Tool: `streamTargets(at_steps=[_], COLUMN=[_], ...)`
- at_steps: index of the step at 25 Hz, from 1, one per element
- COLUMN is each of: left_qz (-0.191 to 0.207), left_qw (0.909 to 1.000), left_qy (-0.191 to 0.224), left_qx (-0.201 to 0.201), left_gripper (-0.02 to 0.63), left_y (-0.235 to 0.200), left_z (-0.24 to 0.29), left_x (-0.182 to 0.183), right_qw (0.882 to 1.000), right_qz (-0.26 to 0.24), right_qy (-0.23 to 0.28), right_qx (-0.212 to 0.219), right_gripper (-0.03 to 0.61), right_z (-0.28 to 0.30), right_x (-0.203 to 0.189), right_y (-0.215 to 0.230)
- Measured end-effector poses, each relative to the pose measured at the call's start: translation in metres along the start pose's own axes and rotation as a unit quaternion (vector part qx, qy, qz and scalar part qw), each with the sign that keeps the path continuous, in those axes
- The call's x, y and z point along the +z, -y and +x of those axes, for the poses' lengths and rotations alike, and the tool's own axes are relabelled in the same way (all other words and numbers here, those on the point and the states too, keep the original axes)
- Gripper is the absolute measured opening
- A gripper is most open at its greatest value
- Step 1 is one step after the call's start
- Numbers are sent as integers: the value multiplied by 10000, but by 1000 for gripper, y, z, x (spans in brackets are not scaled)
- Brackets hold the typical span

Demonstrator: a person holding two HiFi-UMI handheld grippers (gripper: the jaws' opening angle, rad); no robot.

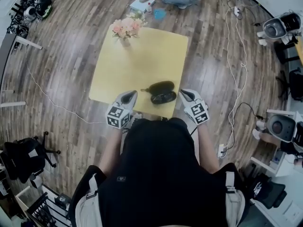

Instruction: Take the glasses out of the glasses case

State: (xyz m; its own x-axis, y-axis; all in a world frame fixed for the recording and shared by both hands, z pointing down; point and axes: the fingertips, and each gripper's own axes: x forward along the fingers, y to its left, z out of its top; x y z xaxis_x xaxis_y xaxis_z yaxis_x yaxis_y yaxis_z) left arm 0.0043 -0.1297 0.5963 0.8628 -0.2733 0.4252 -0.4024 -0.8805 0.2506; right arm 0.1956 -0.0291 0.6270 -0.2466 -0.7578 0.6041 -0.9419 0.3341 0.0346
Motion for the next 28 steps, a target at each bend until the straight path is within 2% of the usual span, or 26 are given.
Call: streamTargets(at_steps=[5, 9, 15, 22, 25, 28], left_qz=[-248, -458, -833, -1304, -1493, -1651], left_qw=[9984, 9945, 9833, 9587, 9471, 9379], left_qy=[100, 183, 246, 402, 425, 406], left_qx=[506, 923, 1596, 2496, 2808, 3023], left_gripper=[12, 12, 12, 12, 12, 12], left_y=[3, 8, 11, 15, 16, 18], left_z=[-8, -19, -44, -83, -101, -114], left_x=[-6, -15, -41, -69, -83, -97], right_qw=[9978, 9916, 9779, 9420, 9270, 9014], right_qz=[-349, -606, -1072, -1853, -2136, -2866], right_qy=[12, -206, -388, -898, -1093, -1414], right_qx=[558, 1122, 1754, 2651, 2883, 2920], right_gripper=[25, 25, 25, 26, 26, 33], right_z=[14, 26, 50, 79, 95, 113], right_x=[9, -1, -12, -38, -50, -70], right_y=[5, -1, -17, -50, -61, -62])
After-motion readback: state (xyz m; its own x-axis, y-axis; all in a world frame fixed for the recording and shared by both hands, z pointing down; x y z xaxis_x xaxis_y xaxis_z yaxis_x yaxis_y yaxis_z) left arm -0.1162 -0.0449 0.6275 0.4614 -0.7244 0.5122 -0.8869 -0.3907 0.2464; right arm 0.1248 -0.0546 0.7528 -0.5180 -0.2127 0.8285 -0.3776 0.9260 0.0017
